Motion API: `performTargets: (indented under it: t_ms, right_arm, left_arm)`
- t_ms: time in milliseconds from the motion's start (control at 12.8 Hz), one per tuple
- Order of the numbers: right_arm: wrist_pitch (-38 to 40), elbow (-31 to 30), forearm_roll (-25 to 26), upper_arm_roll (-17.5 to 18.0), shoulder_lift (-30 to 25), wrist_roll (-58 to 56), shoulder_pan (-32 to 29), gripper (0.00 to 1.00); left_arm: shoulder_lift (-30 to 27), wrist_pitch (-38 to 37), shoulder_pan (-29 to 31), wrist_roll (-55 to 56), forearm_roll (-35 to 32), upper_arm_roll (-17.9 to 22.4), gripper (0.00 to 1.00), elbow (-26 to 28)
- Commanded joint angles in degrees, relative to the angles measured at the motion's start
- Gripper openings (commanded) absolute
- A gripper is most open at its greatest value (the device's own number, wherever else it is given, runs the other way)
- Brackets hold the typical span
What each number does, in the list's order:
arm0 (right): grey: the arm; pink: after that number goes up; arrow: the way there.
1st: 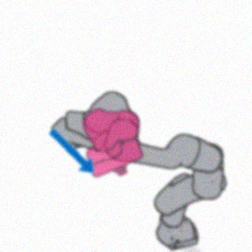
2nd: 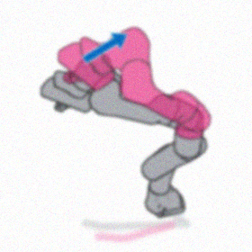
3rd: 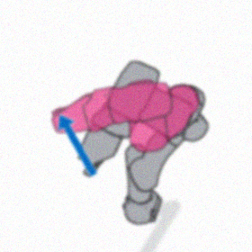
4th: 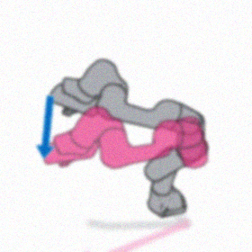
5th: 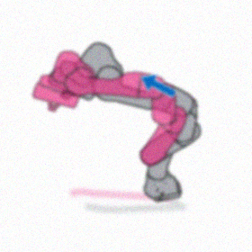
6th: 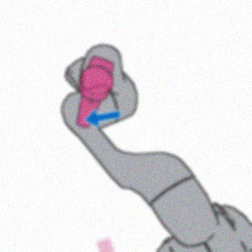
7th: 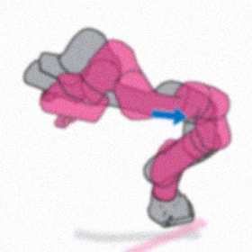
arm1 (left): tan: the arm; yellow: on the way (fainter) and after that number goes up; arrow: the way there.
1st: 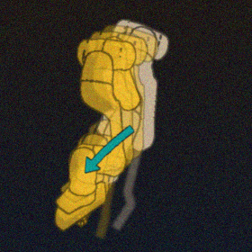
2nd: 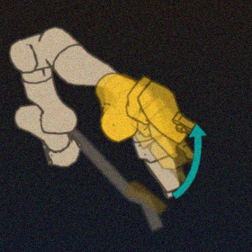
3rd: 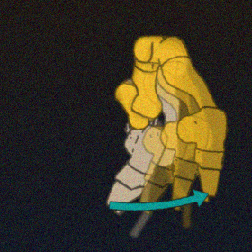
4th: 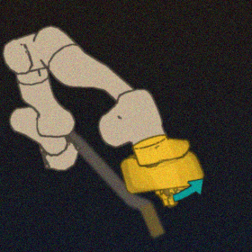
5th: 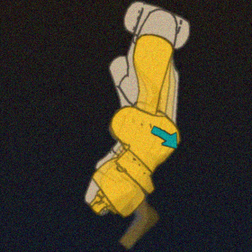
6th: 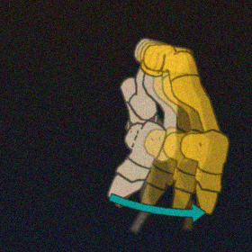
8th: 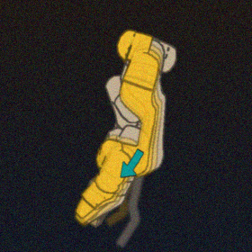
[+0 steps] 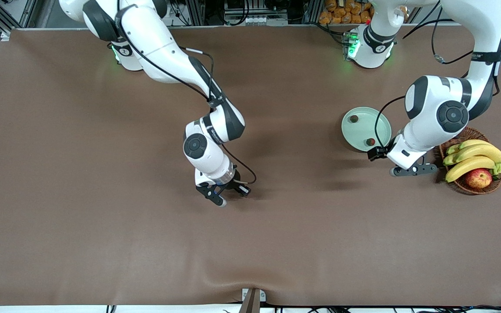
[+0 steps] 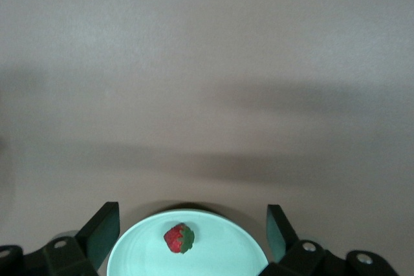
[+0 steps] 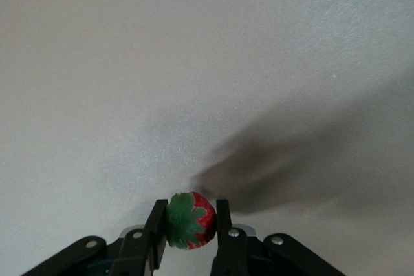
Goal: Collect all strawberries into plate
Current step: 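Release the strawberry onto the plate while the right gripper carries the third, then release the third strawberry mid-table with the right gripper while the left gripper approaches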
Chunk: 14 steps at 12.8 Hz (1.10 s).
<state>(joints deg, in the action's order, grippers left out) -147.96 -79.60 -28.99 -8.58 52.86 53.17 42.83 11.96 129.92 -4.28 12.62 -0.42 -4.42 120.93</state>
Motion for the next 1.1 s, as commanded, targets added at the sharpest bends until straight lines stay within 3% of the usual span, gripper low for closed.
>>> performTargets:
  t_ms: [0, 314, 706, 784, 1020]
  right_arm:
    - [0.39, 2.61, -0.89, -0.03, 1.1, -0.34, -0.2, 0.99]
    - [2.66, 2.61, 2.52, -0.39, -1.43, -3.84, -2.47, 1.0]
    - [20.67, 2.09, 3.77, -0.47, -7.23, -25.53, -14.68, 1.0]
    - [23.13, 1.82, 3.86, -1.43, -7.85, -28.97, -16.09, 1.0]
    - [27.27, 0.86, 4.55, -8.89, -10.13, -36.45, -14.45, 1.0]
  left_arm:
    - [1.14, -1.16, -0.03, -2.59, -0.02, -0.15, 1.0, -3.41]
    - [3.51, -1.16, -0.99, -2.16, 0.33, -0.5, 1.0, -8.95]
    - [8.69, -1.07, -6.26, 1.18, 0.86, -0.58, 1.0, -15.89]
    - [10.26, -1.07, -7.23, 1.27, 0.95, -0.58, 1.0, -17.91]
    - [15.53, -1.07, -10.83, 3.19, 0.86, -0.58, 1.0, -25.28]
